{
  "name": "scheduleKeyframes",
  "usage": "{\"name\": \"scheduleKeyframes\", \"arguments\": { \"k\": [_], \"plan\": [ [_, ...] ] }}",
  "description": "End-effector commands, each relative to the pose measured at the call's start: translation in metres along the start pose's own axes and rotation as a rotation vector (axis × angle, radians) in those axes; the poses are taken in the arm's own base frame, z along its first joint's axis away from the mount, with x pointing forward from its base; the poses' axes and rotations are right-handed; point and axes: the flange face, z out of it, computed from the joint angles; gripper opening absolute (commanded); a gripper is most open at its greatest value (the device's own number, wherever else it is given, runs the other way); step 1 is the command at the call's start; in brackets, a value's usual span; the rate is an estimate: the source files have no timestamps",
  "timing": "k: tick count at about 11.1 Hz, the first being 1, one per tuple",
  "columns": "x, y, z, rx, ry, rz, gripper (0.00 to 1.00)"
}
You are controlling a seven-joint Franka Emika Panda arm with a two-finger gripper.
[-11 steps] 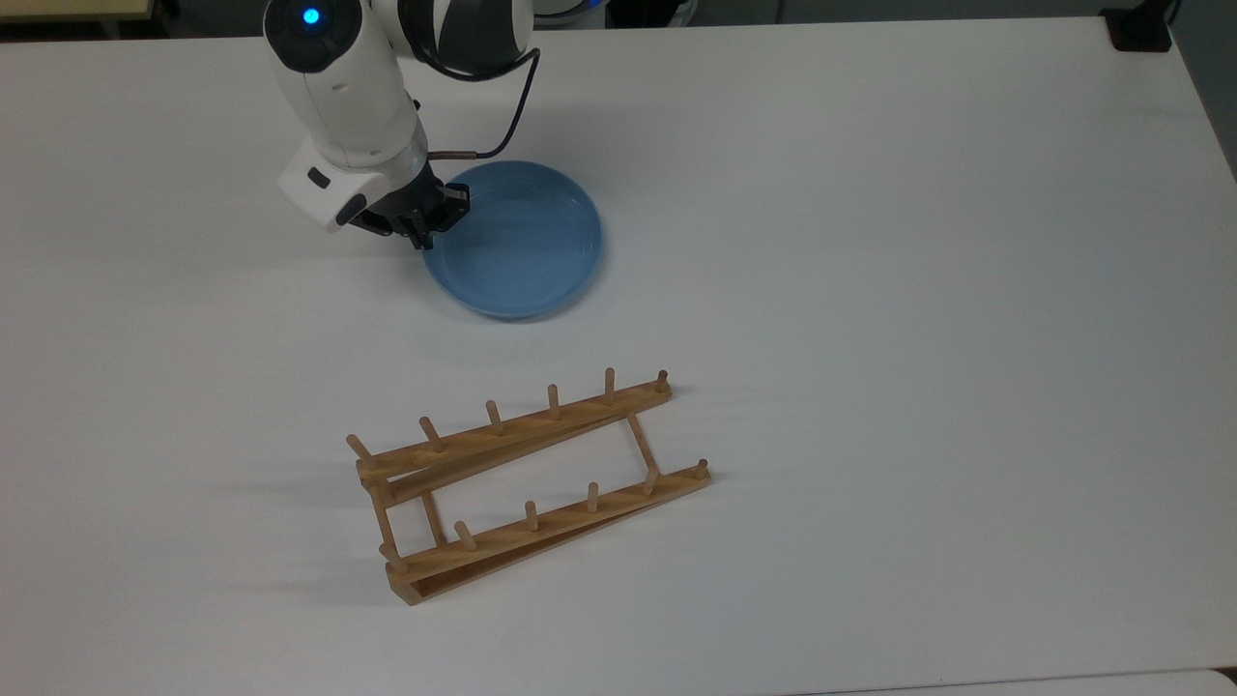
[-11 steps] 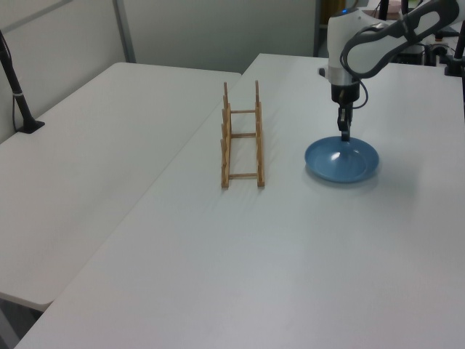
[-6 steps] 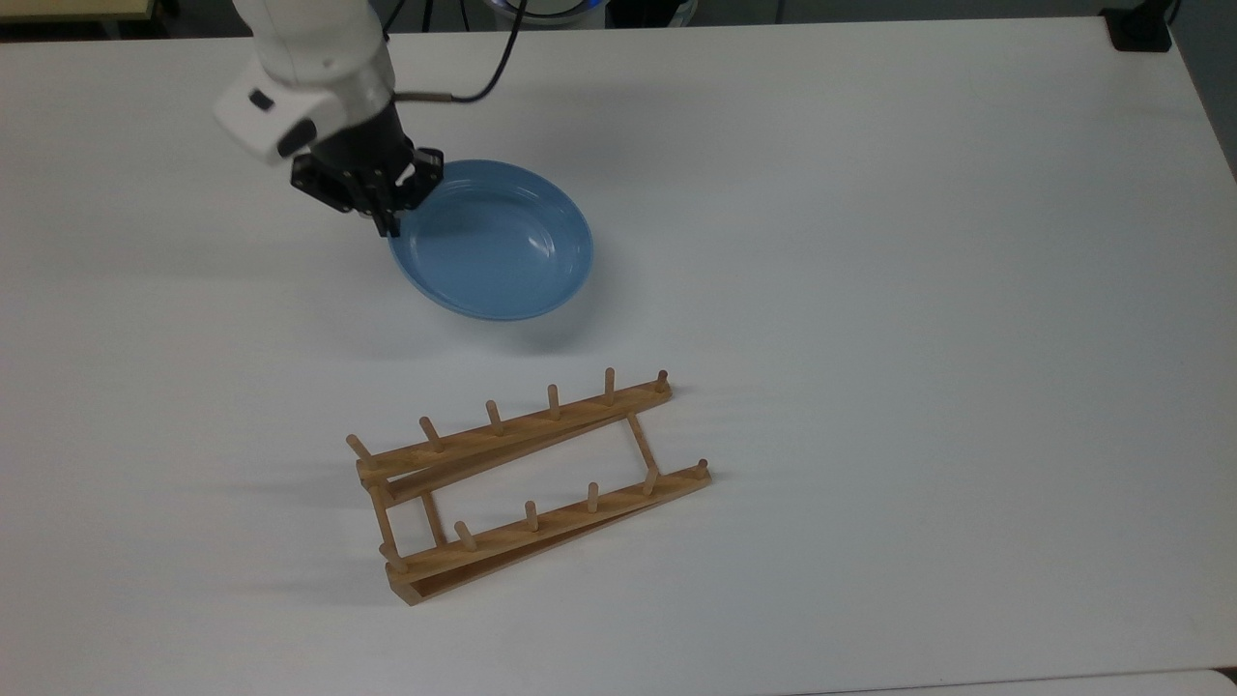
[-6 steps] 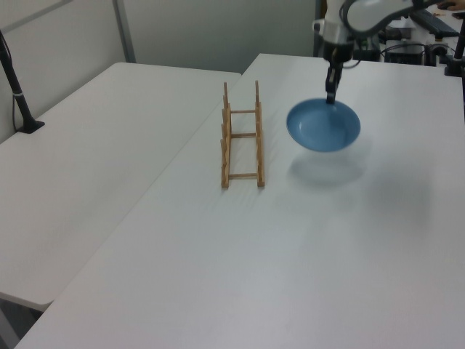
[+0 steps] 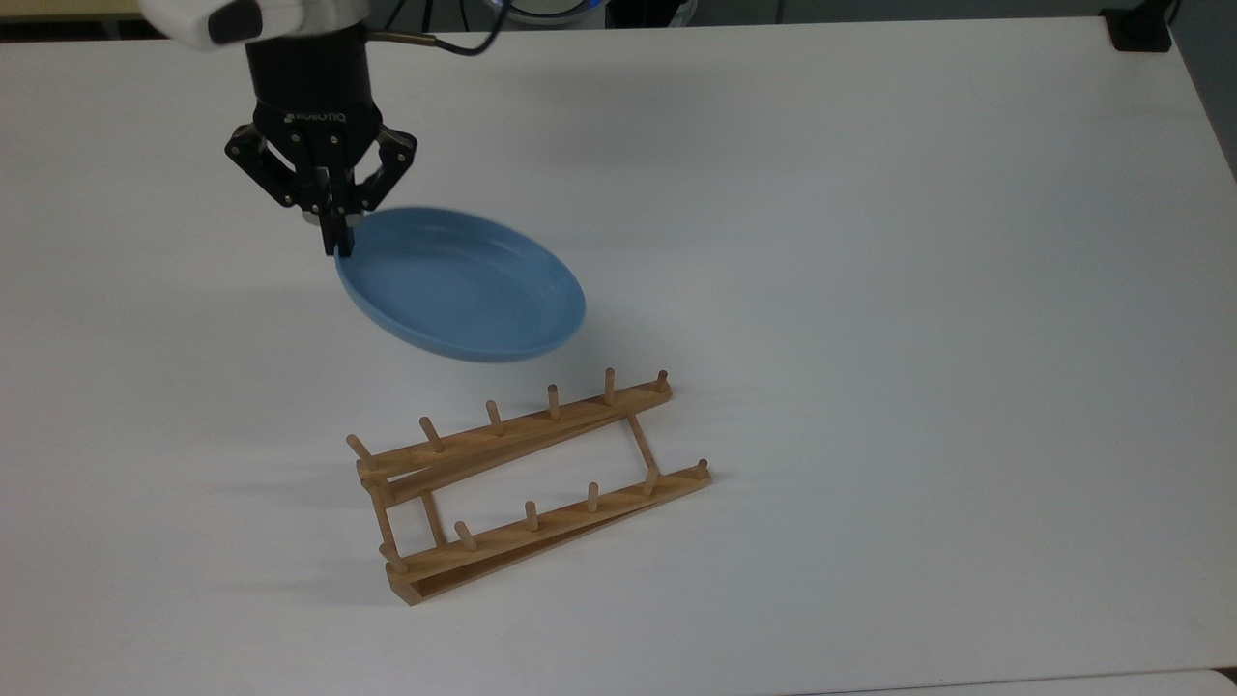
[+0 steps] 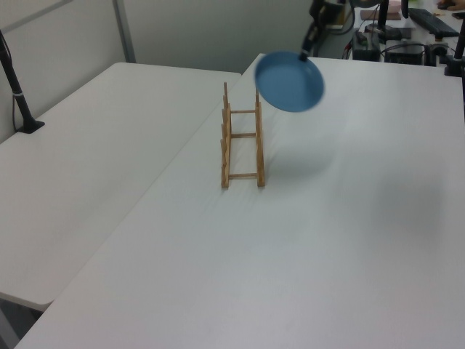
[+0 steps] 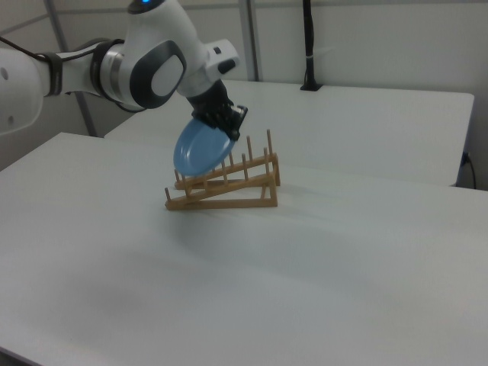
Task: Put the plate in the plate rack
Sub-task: 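Carry the plate over the rack, rotating it upright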
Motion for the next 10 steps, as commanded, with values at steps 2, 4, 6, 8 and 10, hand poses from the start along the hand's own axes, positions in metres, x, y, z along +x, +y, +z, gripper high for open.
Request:
{"name": "scheduleKeyframes", "arguments": {
  "k": [2, 4, 6, 8, 10],
  "plan": [
    [0.031, -0.041, -0.019, -0.148, 0.236, 0.064, 0.0],
    [0.034, -0.07, -0.019, -0.249, 0.297, 0.118, 0.0],
    [0.033, -0.089, -0.018, -0.322, 0.376, 0.227, 0.0],
    [0.031, -0.086, -0.016, -0.392, 0.449, 0.29, 0.0],
    [0.028, -0.078, -0.002, -0.463, 0.508, 0.308, 0.0]
  ]
}}
